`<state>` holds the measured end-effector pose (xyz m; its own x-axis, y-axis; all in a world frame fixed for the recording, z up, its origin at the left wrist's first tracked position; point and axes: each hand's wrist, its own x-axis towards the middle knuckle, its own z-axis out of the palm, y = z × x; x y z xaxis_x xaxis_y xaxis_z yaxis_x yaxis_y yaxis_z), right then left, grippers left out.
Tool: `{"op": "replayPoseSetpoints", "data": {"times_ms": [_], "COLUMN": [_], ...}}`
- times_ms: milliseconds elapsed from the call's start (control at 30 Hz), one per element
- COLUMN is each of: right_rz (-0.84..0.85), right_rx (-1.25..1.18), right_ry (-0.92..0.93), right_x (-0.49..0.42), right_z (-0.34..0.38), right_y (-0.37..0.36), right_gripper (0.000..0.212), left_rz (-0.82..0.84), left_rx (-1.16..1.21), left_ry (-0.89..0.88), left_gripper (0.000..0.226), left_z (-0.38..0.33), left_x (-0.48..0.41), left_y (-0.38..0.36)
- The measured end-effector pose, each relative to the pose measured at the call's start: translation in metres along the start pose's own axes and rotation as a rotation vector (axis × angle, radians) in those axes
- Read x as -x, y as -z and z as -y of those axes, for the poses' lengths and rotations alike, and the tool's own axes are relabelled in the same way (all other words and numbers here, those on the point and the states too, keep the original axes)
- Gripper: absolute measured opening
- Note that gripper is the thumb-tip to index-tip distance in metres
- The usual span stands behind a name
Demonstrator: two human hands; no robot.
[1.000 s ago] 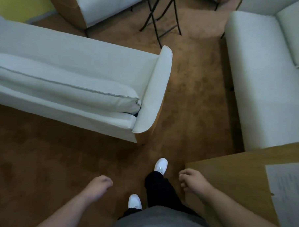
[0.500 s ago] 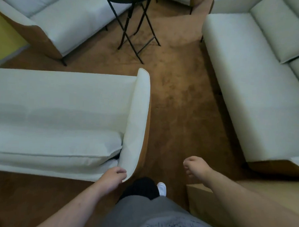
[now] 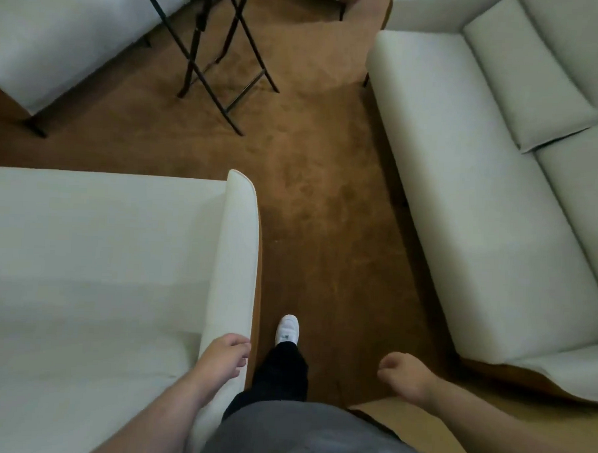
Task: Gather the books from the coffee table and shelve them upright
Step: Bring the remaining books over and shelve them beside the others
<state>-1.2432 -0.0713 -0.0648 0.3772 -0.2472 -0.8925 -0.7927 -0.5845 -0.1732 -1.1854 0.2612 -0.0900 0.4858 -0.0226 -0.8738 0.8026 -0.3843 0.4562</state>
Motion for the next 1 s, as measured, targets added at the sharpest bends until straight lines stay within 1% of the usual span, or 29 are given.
{"op": "replayPoseSetpoints", "data": {"times_ms": [67, 167, 267, 333, 400, 467, 567, 700, 767, 867, 1000], "right_rz": [0.002, -0.031, -0.04, -0.019, 0.001, 0.018, 0.045, 0.072, 0.059, 0.038, 0.009], "right_rx": [0.055, -0.018, -0.124, -0.099, -0.078, -0.093, -0.085, -0.115, -0.132, -0.113, -0.069], "right_ry": [-0.014, -0.01, 0.023, 0.085, 0.111, 0.105, 0.09, 0.054, 0.042, 0.075, 0.097], "right_x": [-0.013, -0.027, -0.035, -0.043, -0.054, -0.069, -0.096, -0.137, -0.155, -0.179, -0.213], "right_z": [0.02, 0.055, 0.09, 0.112, 0.129, 0.142, 0.159, 0.19, 0.21, 0.247, 0.304], "right_y": [0.028, 0.058, 0.076, 0.086, 0.097, 0.109, 0.134, 0.186, 0.219, 0.27, 0.337], "right_gripper": [0.036, 0.036, 0.024, 0.012, 0.008, 0.012, 0.011, 0.012, 0.01, 0.009, 0.008], "left_rz": [0.011, -0.005, -0.03, -0.043, -0.057, -0.072, -0.075, -0.061, -0.061, -0.097, -0.161], "left_rx": [-0.065, -0.191, -0.293, -0.32, -0.346, -0.36, -0.365, -0.389, -0.408, -0.388, -0.299], "left_ry": [0.001, 0.005, -0.02, -0.029, -0.036, -0.041, -0.011, 0.056, 0.061, 0.033, -0.065], "left_gripper": [0.008, 0.013, 0.012, 0.012, 0.015, 0.017, 0.016, 0.018, 0.019, 0.019, 0.017], "left_z": [-0.022, -0.051, -0.081, -0.104, -0.126, -0.149, -0.181, -0.237, -0.272, -0.332, -0.411], "left_x": [-0.016, -0.035, -0.051, -0.065, -0.075, -0.086, -0.106, -0.134, -0.147, -0.169, -0.195], "left_y": [0.009, 0.027, 0.045, 0.055, 0.059, 0.063, 0.066, 0.067, 0.071, 0.083, 0.097]}}
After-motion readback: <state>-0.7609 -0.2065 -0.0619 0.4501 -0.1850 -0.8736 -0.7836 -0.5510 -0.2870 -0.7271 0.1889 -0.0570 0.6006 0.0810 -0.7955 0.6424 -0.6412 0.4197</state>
